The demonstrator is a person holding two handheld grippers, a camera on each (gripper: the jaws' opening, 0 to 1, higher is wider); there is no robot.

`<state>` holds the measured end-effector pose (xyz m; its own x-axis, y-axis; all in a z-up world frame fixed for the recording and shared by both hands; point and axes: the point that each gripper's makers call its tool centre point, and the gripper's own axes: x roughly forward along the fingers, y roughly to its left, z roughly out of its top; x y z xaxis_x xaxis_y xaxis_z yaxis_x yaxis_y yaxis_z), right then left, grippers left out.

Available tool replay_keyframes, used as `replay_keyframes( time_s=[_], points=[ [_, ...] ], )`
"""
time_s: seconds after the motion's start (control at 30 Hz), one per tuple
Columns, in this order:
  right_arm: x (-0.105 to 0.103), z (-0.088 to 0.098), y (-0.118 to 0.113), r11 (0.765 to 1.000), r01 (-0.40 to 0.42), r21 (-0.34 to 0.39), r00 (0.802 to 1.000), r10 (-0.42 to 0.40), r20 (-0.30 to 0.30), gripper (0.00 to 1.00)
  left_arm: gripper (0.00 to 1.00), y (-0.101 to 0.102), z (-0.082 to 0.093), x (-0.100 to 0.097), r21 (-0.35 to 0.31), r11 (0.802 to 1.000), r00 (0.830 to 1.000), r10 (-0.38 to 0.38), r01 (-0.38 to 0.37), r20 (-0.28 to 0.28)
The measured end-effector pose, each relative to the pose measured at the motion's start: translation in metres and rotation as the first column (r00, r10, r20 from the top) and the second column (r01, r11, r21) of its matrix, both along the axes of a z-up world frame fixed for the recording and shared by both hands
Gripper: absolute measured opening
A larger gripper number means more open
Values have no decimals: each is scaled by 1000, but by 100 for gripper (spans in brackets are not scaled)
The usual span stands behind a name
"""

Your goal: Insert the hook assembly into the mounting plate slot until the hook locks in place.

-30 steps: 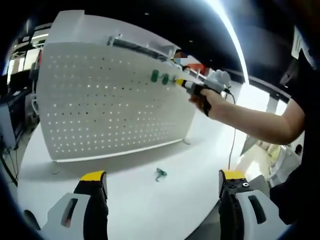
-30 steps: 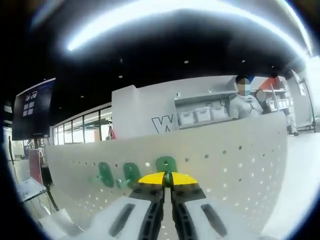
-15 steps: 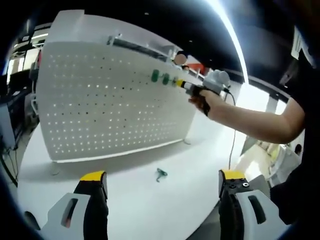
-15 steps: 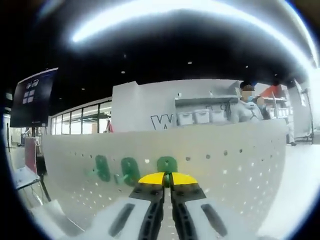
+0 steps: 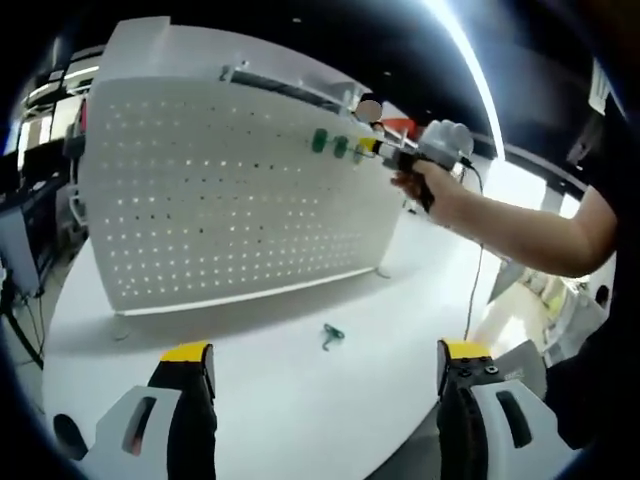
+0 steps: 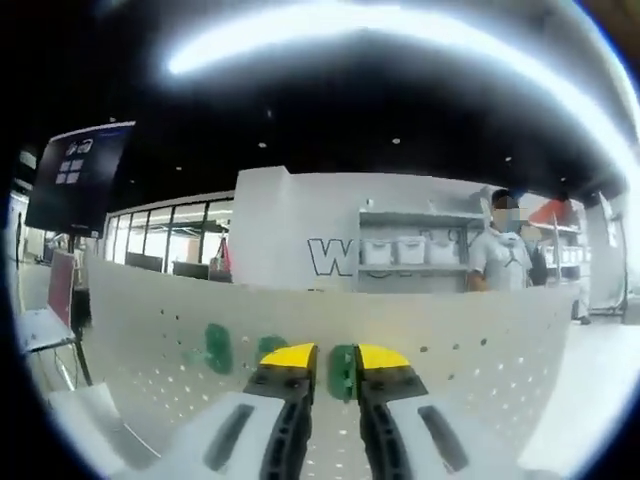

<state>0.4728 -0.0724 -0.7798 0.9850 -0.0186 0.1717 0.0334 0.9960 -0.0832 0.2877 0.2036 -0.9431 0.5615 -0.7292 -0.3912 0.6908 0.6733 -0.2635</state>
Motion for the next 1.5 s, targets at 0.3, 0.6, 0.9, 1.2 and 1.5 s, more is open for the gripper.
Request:
replay_keyframes(
  time_s=[0.3,0.6,0.9,1.2,1.5],
  points=[
    [-20,-16,0,995,-67,-72,994,61,-91,16,93,1,-3,-3,19,1000,1000,1,-1,1],
    [-50,-51,10,984,-179,-21,958,169,-231,19,92,6,-14,-8,73,997,1000,7,-5,-24],
    [-94,-92,27,969,-246,20,912,239,-334,23,91,9,-13,-12,72,997,1000,11,-9,-23],
    [-130,-127,30,963,-255,89,875,268,-402,24,89,14,-18,-20,76,997,998,23,-19,-50],
    [-160,-151,38,955,-261,140,835,296,-464,26,88,16,-19,-23,78,997,998,25,-20,-55]
  ],
)
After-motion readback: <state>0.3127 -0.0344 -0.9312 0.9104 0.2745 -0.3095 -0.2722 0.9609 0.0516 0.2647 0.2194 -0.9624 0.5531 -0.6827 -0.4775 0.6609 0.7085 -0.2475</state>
